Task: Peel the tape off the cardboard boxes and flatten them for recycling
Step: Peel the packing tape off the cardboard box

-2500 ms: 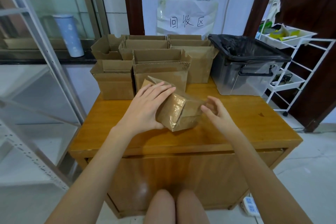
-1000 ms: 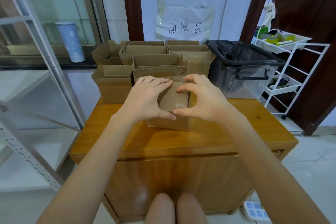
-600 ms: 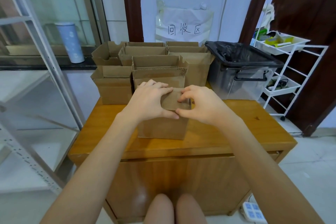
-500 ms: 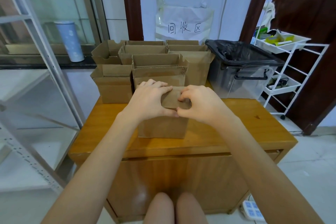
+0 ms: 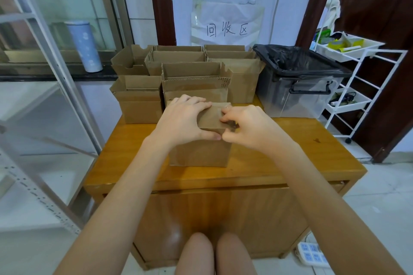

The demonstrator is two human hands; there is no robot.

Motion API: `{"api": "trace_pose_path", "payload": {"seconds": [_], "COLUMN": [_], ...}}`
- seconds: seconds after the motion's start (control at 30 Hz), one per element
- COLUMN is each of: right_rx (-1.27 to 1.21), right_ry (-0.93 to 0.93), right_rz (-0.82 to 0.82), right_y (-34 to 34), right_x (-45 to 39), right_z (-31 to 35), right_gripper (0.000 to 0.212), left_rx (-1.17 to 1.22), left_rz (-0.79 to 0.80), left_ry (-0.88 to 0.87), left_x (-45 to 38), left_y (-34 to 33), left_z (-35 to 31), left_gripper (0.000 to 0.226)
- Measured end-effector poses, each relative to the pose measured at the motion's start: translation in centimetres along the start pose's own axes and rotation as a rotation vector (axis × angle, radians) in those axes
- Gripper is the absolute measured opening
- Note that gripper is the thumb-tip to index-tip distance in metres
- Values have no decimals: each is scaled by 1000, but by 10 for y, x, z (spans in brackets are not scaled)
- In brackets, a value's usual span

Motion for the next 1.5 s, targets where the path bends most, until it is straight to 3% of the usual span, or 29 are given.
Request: {"api": "trace_pose_path", "payload": {"seconds": [0.13, 0.27, 0.37, 0.53, 0.67, 0.77, 0.9, 1.23, 1.37, 1.5], "right_rx": [-10, 48, 17, 134, 123, 118, 221, 211, 147, 56], "right_ry": [45, 73, 79, 72, 54, -3, -52, -79, -62, -41], "right_rz": [-83, -173, -245, -420, -450, -443, -443, -538, -552, -524], "right_y": [-1, -6, -8, -11, -13, -12, -11, -12, -15, -18], "right_x": [10, 7, 7, 11, 9, 7, 0, -3, 0, 9], "right_z": [-3, -7, -10, -7, -9, -8, 3, 2, -3, -10], "right_gripper": [44, 30, 25, 36, 33, 18, 21, 19, 3, 16], "left_rx": [1, -53, -19, 53, 79, 84, 73, 78, 74, 82], "left_rz": [1, -94, -175, -234, -258, -256, -272, -299, -317, -322], "left_ry": [-15, -172, -183, -182, -156, -141, -131, -111, -115, -123], "left_x": [2, 9, 17, 22, 21, 19, 19, 19, 19, 19], "left_y": [0, -1, -10, -18, -17, -19, -20, -19, -20, -20], "left_z": [-1, -11, -11, -5, -6, -6, -4, -4, -3, -4], "left_gripper": [90, 66, 52, 50, 50, 47, 39, 37, 45, 48]}}
Point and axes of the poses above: each hand's wrist, its own x-axis away from the middle knuckle, its own y-axis out of the back of the hand, z = x × y, the point moved 5 cm from there along -x, towards the middle knuckle, and after that the axes turned 11 degrees about x, right-handed, at the moved point
